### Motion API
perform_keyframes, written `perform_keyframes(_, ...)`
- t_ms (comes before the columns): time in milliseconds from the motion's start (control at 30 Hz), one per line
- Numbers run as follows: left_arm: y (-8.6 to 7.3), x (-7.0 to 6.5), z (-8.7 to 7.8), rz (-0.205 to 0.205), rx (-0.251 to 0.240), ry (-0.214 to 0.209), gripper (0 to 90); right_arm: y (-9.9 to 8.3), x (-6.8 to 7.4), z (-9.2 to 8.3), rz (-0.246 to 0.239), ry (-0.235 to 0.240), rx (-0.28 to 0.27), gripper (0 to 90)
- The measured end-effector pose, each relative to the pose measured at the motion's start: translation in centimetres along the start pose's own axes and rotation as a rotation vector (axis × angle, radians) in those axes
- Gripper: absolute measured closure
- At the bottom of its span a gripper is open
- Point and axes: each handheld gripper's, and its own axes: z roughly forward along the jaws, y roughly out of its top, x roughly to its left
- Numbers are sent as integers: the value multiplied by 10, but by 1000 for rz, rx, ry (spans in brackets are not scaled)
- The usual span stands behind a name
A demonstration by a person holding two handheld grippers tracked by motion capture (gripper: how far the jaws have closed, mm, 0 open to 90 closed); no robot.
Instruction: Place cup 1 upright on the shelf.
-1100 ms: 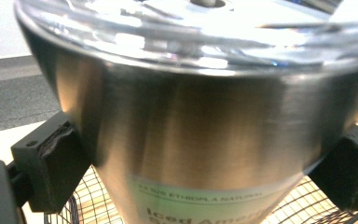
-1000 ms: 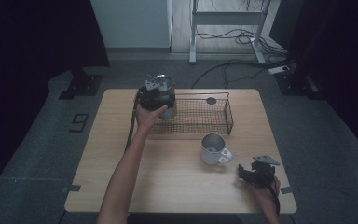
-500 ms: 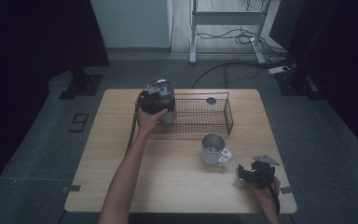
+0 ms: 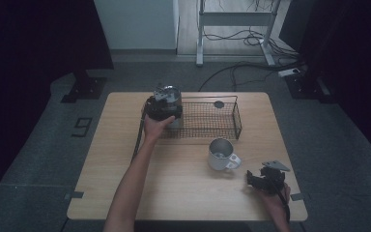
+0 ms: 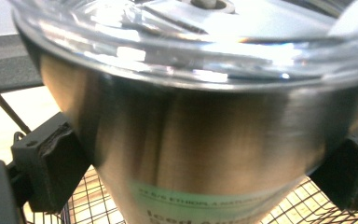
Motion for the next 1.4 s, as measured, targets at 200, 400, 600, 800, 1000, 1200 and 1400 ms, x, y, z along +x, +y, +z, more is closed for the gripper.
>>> perform_keyframes(200, -3, -2, 3, 8, 8, 2, 43, 0, 0, 0, 0, 0, 0, 136)
perform_keyframes(400, -5, -3, 6, 6, 14, 7, 43, 0, 0, 0, 0, 0, 0, 137)
perform_keyframes(600, -7, -3, 8, 3, 19, 13, 43, 0, 0, 0, 0, 0, 0, 136)
perform_keyframes(800, -10, -5, 10, 10, 23, 20, 42, 0, 0, 0, 0, -1, 0, 136)
perform_keyframes(1000, -15, -7, 12, 31, 38, 35, 42, 0, 0, 0, 0, -1, 0, 136)
perform_keyframes(1200, -18, -6, 11, 22, 38, 30, 42, 0, 0, 0, 0, -1, 0, 136)
perform_keyframes(1400, -20, -9, 10, 44, 36, 38, 39, 0, 0, 0, 0, -1, 0, 136)
